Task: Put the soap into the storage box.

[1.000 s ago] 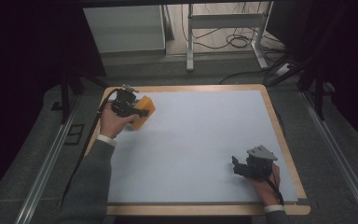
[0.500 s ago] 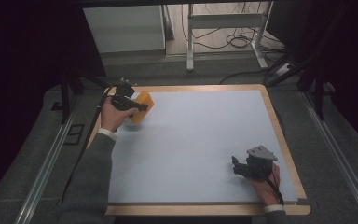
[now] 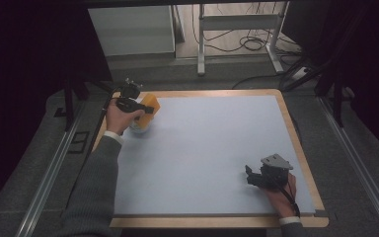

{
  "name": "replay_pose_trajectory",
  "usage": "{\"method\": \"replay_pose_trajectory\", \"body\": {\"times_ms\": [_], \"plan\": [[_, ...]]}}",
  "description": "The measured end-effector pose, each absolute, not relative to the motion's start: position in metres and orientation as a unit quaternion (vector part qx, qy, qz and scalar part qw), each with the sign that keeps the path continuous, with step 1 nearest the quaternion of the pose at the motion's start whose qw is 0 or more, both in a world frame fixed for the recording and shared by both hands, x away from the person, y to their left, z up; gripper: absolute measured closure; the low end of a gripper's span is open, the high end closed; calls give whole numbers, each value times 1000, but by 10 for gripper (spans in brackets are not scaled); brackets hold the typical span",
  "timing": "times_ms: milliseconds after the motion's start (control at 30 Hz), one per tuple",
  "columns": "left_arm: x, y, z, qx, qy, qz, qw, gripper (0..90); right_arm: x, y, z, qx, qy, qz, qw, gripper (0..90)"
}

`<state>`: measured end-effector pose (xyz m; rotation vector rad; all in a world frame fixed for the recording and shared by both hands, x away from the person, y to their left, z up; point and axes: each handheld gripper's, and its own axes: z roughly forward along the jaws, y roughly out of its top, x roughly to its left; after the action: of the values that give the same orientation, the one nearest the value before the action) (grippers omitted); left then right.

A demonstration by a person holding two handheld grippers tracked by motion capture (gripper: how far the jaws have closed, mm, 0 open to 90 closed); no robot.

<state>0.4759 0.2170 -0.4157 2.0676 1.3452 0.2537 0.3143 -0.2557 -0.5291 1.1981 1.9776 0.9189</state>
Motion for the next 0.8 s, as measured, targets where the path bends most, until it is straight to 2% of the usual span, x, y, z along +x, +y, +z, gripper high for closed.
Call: {"method": "replay_pose_trajectory", "body": {"times_ms": [800], "plan": [[497, 235, -427, 767, 549, 98, 316, 612, 314, -256, -529, 457, 752, 350, 321, 70]]}}
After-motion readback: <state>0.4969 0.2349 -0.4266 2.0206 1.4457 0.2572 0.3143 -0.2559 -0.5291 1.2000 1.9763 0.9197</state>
